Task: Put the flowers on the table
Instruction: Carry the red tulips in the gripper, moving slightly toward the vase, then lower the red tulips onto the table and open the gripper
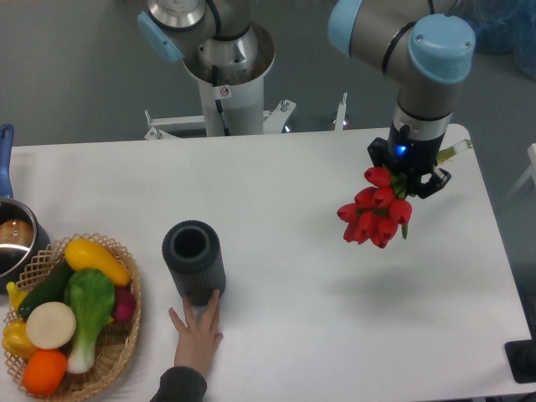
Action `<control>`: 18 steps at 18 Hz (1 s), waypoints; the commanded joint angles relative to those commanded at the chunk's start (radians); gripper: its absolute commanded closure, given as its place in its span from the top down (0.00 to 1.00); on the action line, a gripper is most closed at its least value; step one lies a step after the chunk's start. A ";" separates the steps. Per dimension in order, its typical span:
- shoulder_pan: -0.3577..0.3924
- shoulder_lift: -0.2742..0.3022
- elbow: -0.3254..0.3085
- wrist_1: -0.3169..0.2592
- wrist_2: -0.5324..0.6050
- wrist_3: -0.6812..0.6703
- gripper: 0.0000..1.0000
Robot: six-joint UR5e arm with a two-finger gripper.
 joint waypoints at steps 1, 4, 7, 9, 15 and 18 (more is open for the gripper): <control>0.000 -0.002 -0.003 -0.001 0.003 0.000 0.07; -0.006 -0.011 -0.005 -0.003 0.009 0.000 0.08; -0.009 -0.021 -0.005 -0.003 0.012 -0.005 0.11; -0.011 -0.026 -0.012 -0.005 0.025 -0.012 0.11; -0.018 -0.073 -0.028 0.000 0.028 -0.018 0.11; -0.040 -0.107 -0.028 0.002 0.028 -0.034 0.12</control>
